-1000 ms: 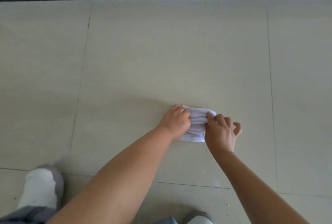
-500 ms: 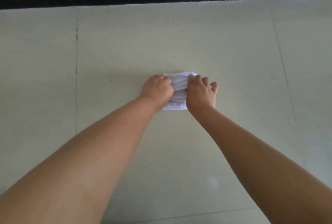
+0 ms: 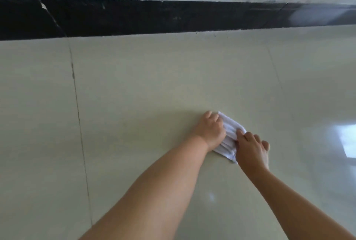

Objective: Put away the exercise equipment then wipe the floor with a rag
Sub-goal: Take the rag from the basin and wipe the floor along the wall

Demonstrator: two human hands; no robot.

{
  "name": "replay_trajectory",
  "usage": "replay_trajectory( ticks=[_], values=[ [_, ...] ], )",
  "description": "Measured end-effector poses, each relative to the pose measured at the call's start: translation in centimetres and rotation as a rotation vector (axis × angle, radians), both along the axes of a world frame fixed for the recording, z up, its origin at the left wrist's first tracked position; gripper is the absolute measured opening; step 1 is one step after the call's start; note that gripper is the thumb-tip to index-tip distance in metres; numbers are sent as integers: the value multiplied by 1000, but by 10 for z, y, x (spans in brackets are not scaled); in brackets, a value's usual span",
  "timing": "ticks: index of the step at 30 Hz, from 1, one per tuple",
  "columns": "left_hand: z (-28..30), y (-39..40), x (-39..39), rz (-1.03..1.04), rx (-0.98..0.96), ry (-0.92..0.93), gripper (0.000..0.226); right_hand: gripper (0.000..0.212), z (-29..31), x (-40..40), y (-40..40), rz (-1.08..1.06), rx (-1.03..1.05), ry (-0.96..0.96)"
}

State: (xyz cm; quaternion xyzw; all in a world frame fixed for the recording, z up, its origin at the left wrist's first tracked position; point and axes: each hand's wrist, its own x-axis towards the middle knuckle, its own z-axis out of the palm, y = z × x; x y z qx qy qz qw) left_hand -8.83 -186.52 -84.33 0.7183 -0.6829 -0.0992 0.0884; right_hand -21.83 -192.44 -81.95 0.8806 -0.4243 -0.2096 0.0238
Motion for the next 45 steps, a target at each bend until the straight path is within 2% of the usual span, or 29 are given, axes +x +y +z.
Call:
replay_trajectory(
  ticks=[1,3,7,12,16,18,20,23,26,29,32,34,36,39,41,44,45],
  values=[
    [8,-10,-5,9,68,8,43,42,2,-1,-5,-92,26,4],
    [4,-21,-4,-13,168,31,41,46,2,7,-8,-145,10,15],
    [2,-8,38,132,1,10,44,50,1,64,-12,-176,-9,-15],
    [1,27,107,312,-62,-102,41,51,-7,151,5,-27,51,-134],
    [-8,96,152,290,21,-165,39,54,-8,187,58,106,184,-247],
    [-4,118,146,293,81,-163,38,55,-13,182,84,146,250,-257],
    [4,129,121,248,97,-147,37,50,-17,159,106,242,176,-314],
    [4,128,85,123,-48,-167,35,45,-18,114,114,345,148,-308],
    [-2,116,51,43,-63,-128,33,46,-17,64,84,377,80,-252],
    [-6,89,26,28,36,-91,38,47,-14,31,44,288,-11,-205],
    [-7,52,21,22,76,-70,38,41,-12,31,21,91,-24,-217],
    [6,35,34,56,4,-99,34,42,-11,52,14,-56,19,-231],
    [14,25,61,124,47,-83,34,43,-12,80,9,-83,30,-265],
    [12,39,112,215,45,-147,42,44,-13,134,15,8,71,-310],
    [12,77,142,294,123,-220,40,45,-15,173,31,83,131,-318],
    [2,139,183,365,177,-219,19,41,-11,219,73,209,215,-370],
    [1,157,189,377,212,-220,18,39,-11,227,88,244,244,-386]
  ],
)
